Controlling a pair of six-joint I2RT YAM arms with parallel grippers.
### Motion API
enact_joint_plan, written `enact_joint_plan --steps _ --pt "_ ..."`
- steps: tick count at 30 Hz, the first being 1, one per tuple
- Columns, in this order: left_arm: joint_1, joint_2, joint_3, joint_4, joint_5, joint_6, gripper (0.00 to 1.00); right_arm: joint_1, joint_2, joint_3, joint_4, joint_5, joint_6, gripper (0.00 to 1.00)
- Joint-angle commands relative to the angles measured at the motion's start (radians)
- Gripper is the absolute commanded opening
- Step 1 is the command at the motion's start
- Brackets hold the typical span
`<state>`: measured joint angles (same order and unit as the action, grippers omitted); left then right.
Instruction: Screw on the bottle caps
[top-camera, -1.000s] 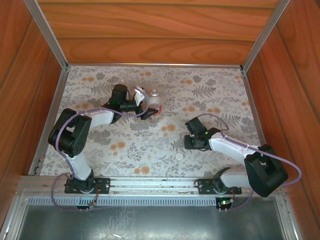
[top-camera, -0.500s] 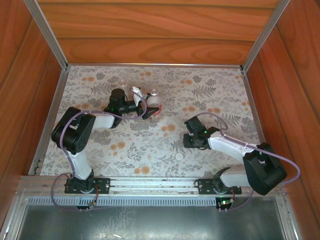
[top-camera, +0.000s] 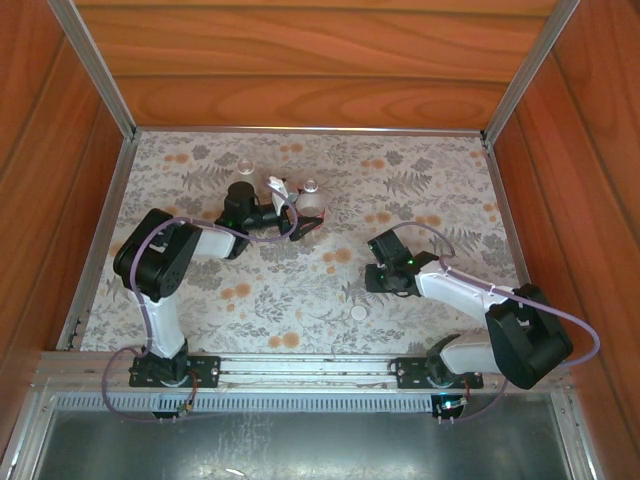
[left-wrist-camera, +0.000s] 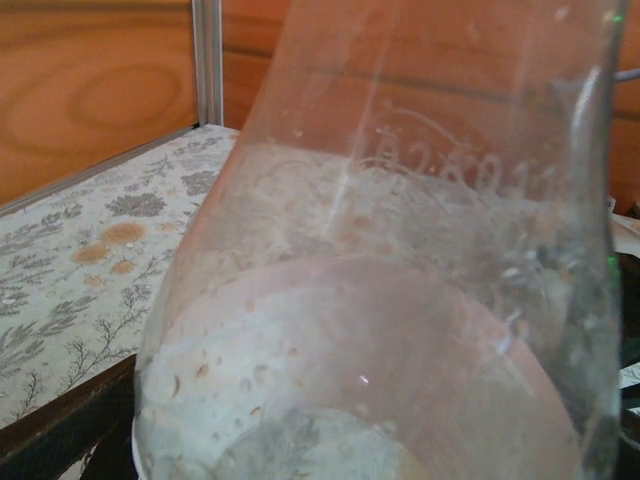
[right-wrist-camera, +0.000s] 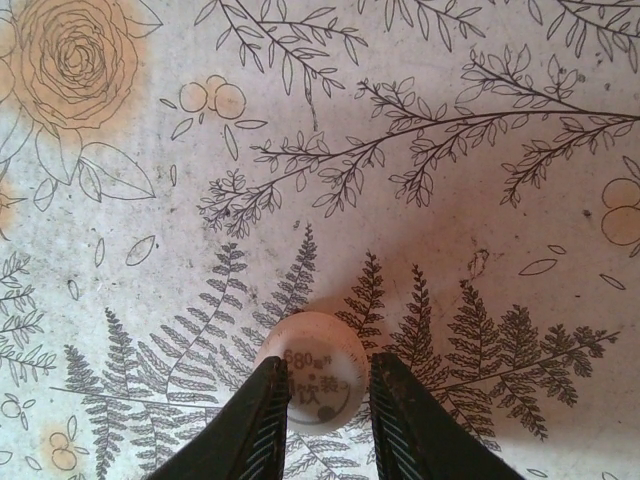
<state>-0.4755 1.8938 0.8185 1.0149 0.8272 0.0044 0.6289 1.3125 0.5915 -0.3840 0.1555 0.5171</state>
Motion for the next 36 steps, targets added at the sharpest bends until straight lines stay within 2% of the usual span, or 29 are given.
enact_joint_plan --steps 1,3,6,11,18,22,27,36 --pt "-0.009 0.018 0.023 0.053 0.030 -0.007 0.89 0.007 0.001 0.011 -0.022 0.003 0.015 0.29" --pt "-0.011 0.025 0.027 0.055 0.034 -0.008 0.87 0.007 -0.004 0.013 -0.023 0.005 0.015 0.29" --pt "-0.014 0.035 0.033 0.057 0.042 -0.009 0.78 0.007 -0.010 0.016 -0.028 0.006 0.015 0.29" --pt "-0.012 0.037 0.032 0.058 0.047 -0.009 0.73 0.007 -0.022 0.023 -0.038 0.014 0.011 0.29" --pt "-0.013 0.039 0.035 0.058 0.051 -0.013 0.72 0.006 -0.019 0.039 -0.042 0.020 0.003 0.29" --pt "-0.014 0.041 0.036 0.058 0.052 -0.016 0.72 0.007 -0.022 0.047 -0.044 0.013 -0.011 0.40" --pt "-0.014 0.044 0.037 0.058 0.055 -0.016 0.71 0.011 -0.006 0.063 -0.060 0.011 -0.061 0.45" --pt "-0.013 0.049 0.041 0.062 0.056 -0.019 0.71 0.039 0.062 0.074 -0.057 0.035 -0.086 0.44"
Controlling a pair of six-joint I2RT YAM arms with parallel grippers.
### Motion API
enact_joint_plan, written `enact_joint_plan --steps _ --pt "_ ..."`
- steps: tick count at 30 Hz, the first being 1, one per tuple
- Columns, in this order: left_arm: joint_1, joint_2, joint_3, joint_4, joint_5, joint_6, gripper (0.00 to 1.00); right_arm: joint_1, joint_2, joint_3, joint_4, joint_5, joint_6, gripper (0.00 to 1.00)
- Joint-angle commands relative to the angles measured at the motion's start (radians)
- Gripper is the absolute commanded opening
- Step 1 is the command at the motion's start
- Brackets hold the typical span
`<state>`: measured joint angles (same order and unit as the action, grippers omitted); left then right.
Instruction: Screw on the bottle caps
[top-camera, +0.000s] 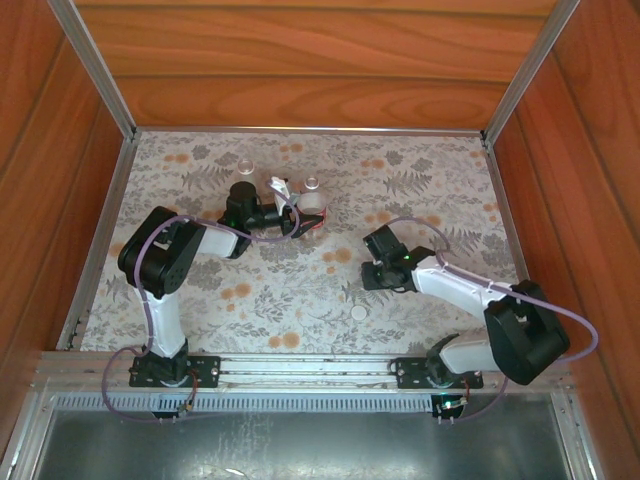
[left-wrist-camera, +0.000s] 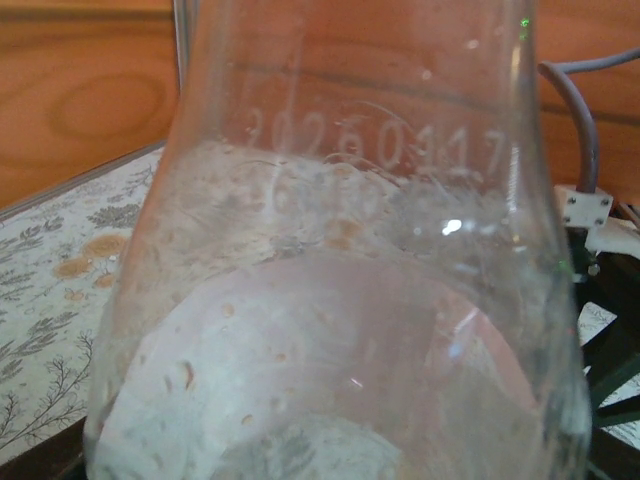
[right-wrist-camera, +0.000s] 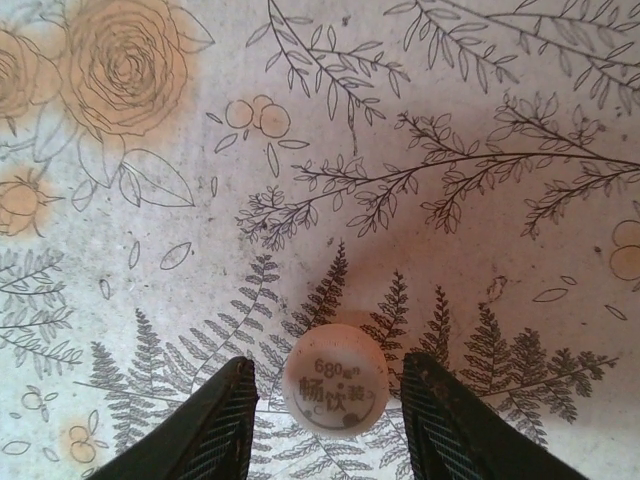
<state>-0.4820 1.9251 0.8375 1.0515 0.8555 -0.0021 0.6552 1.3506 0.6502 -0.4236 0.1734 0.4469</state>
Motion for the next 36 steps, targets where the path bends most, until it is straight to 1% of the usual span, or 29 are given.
enact_joint_plan --steps 1,16,23,30,36 --pt "-0.006 0.017 0.020 0.024 0.027 -0.012 0.71 0.016 0.033 0.014 -0.015 0.017 -0.015 0.43" --pt "-0.007 0.009 0.002 0.025 0.026 -0.004 0.71 0.024 0.049 0.001 -0.013 0.037 0.008 0.33" --pt "-0.006 -0.001 -0.008 0.024 0.030 -0.004 0.71 0.023 0.014 0.022 -0.048 0.048 0.019 0.32" --pt "-0.006 -0.008 -0.018 0.024 0.039 -0.007 0.70 0.020 -0.009 0.103 -0.131 0.027 -0.005 0.31" --pt "-0.007 -0.020 -0.042 0.024 0.036 -0.007 0.70 0.014 0.002 0.255 -0.276 -0.025 -0.061 0.31"
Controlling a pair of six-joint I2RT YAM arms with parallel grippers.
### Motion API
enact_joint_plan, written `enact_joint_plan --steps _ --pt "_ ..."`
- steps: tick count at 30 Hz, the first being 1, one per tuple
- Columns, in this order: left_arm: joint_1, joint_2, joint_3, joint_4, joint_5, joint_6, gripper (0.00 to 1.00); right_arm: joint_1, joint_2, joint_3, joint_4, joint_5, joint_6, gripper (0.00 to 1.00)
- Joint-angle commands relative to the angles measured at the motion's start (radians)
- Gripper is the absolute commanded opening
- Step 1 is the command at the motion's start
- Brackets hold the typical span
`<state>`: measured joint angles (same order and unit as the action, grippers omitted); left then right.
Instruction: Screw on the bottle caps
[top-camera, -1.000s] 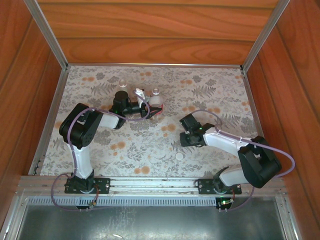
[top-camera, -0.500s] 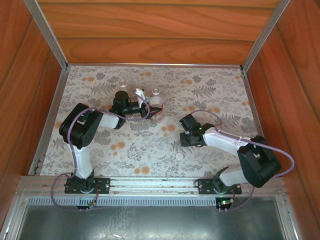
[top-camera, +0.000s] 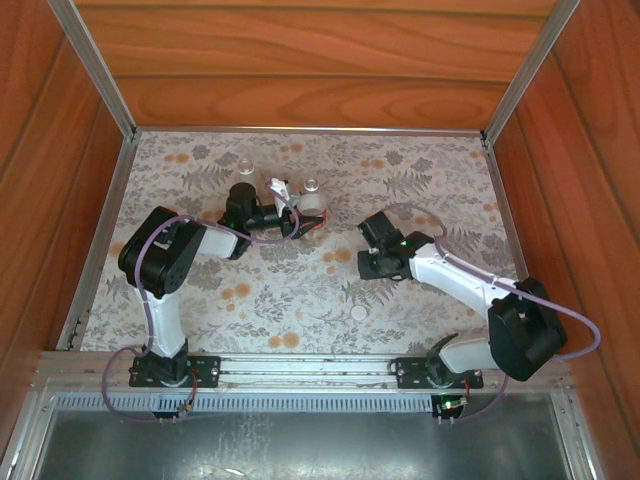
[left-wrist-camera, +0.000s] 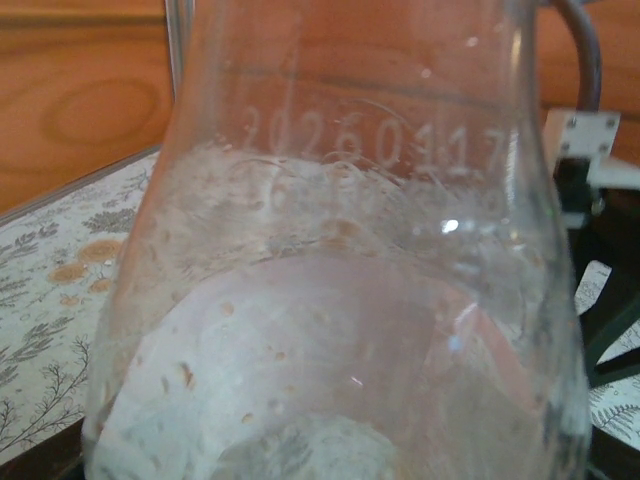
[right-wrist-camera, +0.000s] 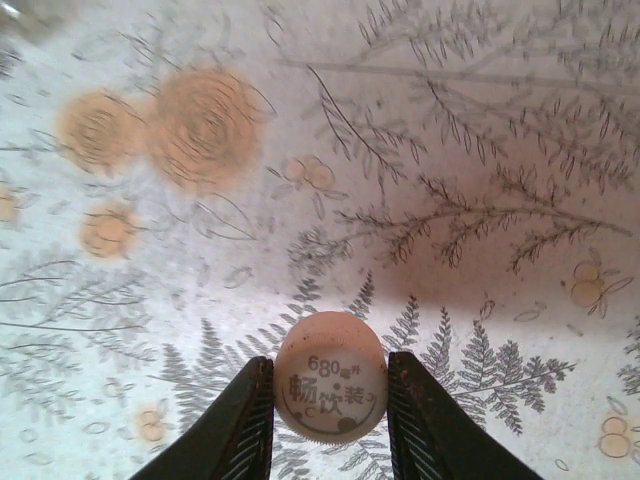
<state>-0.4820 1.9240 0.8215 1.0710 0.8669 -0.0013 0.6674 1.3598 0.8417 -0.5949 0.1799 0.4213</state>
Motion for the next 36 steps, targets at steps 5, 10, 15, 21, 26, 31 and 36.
enact_joint_plan --steps 5,10,15,21,26,31,36 --pt "-0.007 -0.020 -0.033 0.004 0.028 -0.014 0.70 -0.003 0.021 0.218 -0.241 -0.076 -0.086 0.31" --pt "-0.008 -0.017 -0.034 0.004 0.036 -0.016 0.70 -0.005 0.054 0.377 -0.369 -0.098 -0.135 0.31" --pt "-0.009 -0.017 -0.032 0.004 0.045 -0.017 0.70 -0.005 0.094 0.527 -0.471 -0.118 -0.184 0.31" --pt "-0.009 -0.014 -0.032 0.004 0.054 -0.017 0.70 -0.005 0.169 0.724 -0.581 -0.154 -0.231 0.31" --pt "-0.008 -0.010 -0.038 0.003 0.037 -0.008 0.70 -0.005 0.203 0.747 -0.575 -0.177 -0.266 0.35" --pt "0.004 -0.009 -0.035 0.003 0.004 -0.039 0.70 -0.005 0.164 0.593 -0.421 -0.211 -0.263 0.43" --pt "0.015 -0.022 -0.027 0.001 -0.006 -0.044 0.69 -0.006 0.090 0.388 -0.197 -0.213 -0.227 0.52"
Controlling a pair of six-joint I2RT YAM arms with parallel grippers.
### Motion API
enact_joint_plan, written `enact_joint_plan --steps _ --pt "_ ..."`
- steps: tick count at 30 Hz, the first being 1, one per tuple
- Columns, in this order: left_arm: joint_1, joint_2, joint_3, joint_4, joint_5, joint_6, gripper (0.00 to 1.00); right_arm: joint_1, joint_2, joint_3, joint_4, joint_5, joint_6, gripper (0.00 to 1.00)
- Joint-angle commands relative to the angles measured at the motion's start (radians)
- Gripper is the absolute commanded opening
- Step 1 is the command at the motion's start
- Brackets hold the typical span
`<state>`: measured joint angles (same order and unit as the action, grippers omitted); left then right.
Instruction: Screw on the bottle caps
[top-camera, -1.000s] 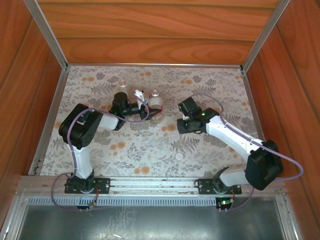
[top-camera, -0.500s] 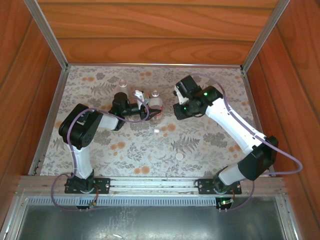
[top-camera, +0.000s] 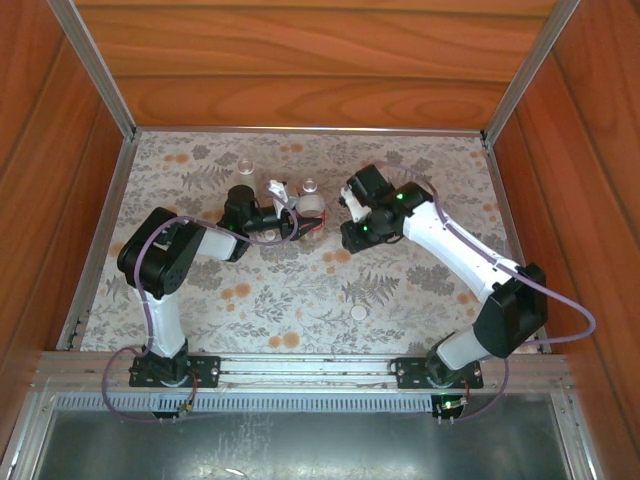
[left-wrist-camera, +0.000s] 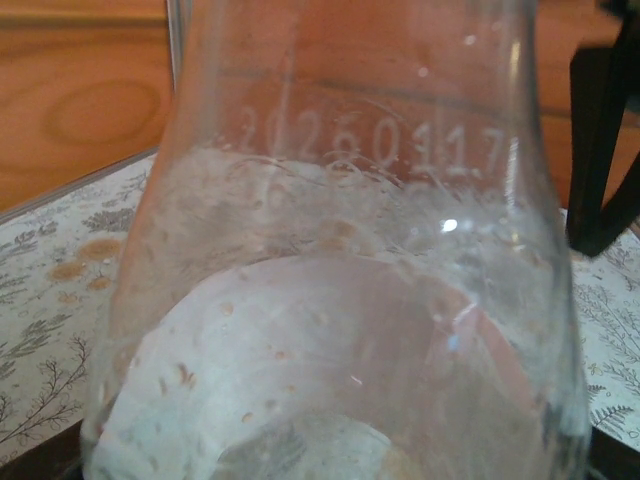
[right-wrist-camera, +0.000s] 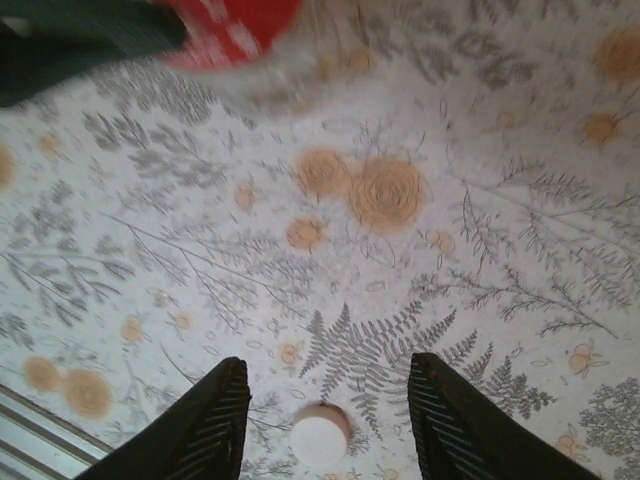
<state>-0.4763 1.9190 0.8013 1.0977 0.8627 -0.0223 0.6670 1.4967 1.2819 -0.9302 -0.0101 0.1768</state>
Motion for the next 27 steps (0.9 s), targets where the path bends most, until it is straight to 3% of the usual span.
enact_joint_plan --steps 1,8,14,18,23,27 --pt "0.011 -0.022 -0.007 -0.027 -0.004 -0.025 0.70 -0.005 -0.050 -0.075 0.168 -0.030 0.021 0.55" --pt "0.012 -0.102 -0.043 -0.041 -0.025 -0.038 0.69 -0.005 -0.100 -0.205 0.375 0.006 0.061 0.66" --pt "0.037 -0.249 -0.158 -0.070 -0.060 -0.060 0.69 -0.005 -0.113 -0.241 0.528 0.085 0.073 0.67" --pt "0.074 -0.389 -0.257 -0.109 -0.104 -0.077 0.69 -0.005 -0.036 -0.204 0.603 0.078 0.025 0.68" --pt "0.113 -0.606 -0.337 -0.278 -0.184 -0.052 0.69 0.004 0.101 -0.133 0.668 0.020 -0.018 0.70" --pt "0.127 -0.804 -0.366 -0.484 -0.341 -0.020 0.69 0.028 0.214 -0.096 0.738 -0.008 -0.039 0.71"
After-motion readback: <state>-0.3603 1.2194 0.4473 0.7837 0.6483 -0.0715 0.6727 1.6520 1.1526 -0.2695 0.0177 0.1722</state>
